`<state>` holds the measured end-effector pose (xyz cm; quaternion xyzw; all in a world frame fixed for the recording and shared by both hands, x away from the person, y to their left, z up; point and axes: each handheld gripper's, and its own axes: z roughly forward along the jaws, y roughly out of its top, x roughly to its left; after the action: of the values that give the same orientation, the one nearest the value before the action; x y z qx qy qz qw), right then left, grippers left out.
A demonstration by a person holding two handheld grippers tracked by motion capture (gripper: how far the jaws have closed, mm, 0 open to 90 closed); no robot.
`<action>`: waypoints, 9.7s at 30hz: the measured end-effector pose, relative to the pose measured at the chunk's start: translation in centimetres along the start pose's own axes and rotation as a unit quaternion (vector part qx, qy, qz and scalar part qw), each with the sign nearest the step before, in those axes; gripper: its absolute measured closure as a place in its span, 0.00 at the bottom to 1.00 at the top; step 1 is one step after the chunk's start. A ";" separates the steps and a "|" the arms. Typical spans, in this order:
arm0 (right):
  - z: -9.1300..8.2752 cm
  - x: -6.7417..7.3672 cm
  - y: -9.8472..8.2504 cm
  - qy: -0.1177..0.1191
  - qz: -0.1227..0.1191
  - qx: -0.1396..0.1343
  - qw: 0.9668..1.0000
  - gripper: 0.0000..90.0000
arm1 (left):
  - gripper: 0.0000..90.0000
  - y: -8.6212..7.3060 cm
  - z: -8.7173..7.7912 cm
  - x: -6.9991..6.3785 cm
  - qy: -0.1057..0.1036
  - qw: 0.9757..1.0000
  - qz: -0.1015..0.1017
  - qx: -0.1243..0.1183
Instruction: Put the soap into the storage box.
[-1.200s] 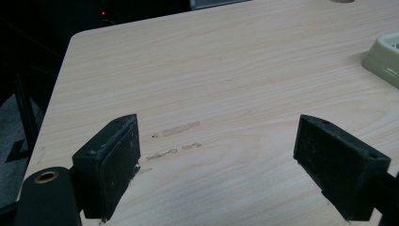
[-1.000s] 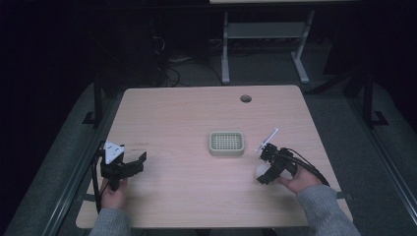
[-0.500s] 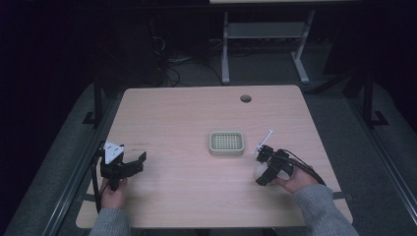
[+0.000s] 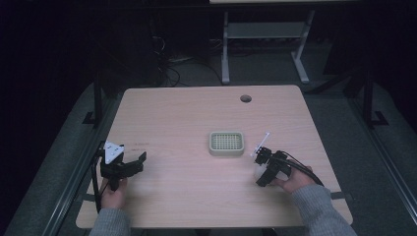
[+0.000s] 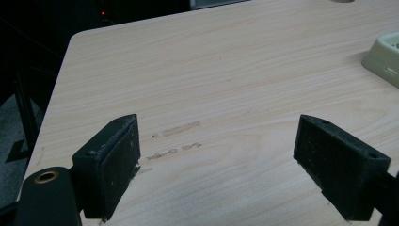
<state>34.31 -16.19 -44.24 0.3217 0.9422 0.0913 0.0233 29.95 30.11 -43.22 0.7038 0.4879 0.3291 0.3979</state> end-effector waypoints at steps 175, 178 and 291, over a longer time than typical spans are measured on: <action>-7.0 -3.6 13.9 0.035 -0.044 -0.016 0.998 0.25 | 0.16 0.1 0.0 -0.1 0.003 1.000 0.000 -0.004; -6.6 -3.6 14.4 0.038 -0.044 -0.013 0.998 0.25 | 0.16 0.1 0.0 -0.1 0.003 1.000 0.003 -0.003; 0.5 -3.3 17.9 0.027 -0.053 0.043 0.997 0.25 | 0.16 0.1 0.1 -0.2 0.002 1.000 0.003 -0.004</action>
<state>47.76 -4.19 -41.44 0.2692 0.9613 0.0576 -0.0108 30.00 29.89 -43.13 0.7034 0.4851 0.3332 0.3986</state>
